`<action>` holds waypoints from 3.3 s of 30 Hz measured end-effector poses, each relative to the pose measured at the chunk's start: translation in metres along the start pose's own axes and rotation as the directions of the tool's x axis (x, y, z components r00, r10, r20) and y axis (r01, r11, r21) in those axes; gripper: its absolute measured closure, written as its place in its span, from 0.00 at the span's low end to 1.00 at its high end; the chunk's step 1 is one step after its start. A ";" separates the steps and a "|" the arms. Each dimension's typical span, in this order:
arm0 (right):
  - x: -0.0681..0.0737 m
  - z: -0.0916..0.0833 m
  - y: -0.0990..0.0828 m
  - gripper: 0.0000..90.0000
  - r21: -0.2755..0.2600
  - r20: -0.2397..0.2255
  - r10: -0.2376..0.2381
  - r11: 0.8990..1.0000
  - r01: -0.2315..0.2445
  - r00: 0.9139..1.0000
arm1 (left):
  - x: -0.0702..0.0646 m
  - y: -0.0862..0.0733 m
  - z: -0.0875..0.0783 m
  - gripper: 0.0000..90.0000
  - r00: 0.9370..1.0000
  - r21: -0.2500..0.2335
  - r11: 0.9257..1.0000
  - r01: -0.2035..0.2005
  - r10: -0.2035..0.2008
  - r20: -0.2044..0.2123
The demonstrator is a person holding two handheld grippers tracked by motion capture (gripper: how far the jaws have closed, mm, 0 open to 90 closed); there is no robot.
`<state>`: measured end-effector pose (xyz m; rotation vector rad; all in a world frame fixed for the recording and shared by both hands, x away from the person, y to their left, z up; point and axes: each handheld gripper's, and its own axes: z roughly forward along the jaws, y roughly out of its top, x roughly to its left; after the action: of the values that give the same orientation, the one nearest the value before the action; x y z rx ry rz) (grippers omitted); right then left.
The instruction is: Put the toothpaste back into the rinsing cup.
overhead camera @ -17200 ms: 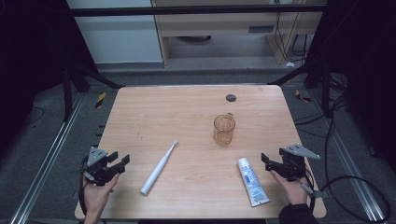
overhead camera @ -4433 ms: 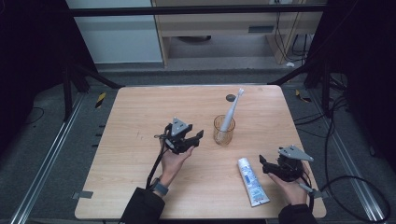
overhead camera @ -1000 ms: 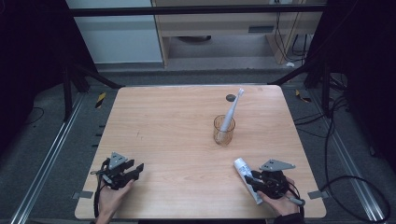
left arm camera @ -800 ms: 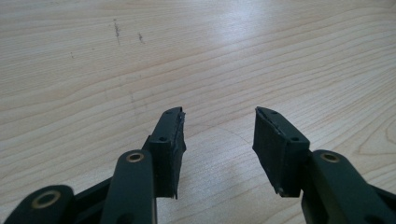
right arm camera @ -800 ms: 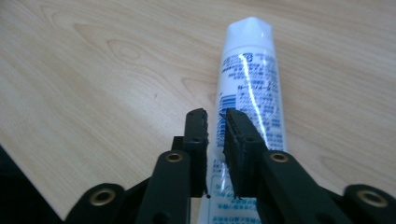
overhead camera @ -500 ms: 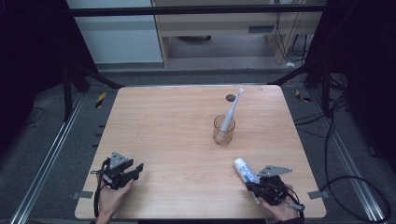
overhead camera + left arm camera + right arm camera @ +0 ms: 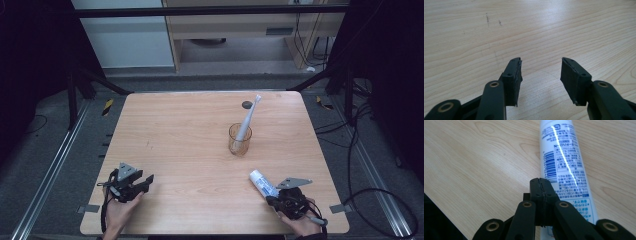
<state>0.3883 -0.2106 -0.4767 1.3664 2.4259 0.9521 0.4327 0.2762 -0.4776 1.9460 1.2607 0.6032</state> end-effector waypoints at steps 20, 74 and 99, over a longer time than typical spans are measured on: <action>-0.024 -0.001 0.002 1.00 -0.031 0.137 0.091 0.996 -0.088 0.986 | -0.002 0.002 0.004 0.54 1.000 0.009 1.000 -0.014 0.014 0.002; -0.047 0.049 0.054 0.98 -0.079 0.125 0.072 0.995 -0.062 0.990 | -0.004 0.004 0.009 0.54 1.000 0.020 1.000 -0.022 0.022 0.005; -0.026 0.022 0.078 0.75 -0.094 0.112 -0.023 0.995 0.034 0.993 | -0.003 0.005 0.011 0.53 1.000 0.028 0.999 -0.019 0.019 0.008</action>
<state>0.4665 -0.1941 -0.4489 1.3118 2.2822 0.9465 0.4421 0.2686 -0.4807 1.9835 1.2534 0.5905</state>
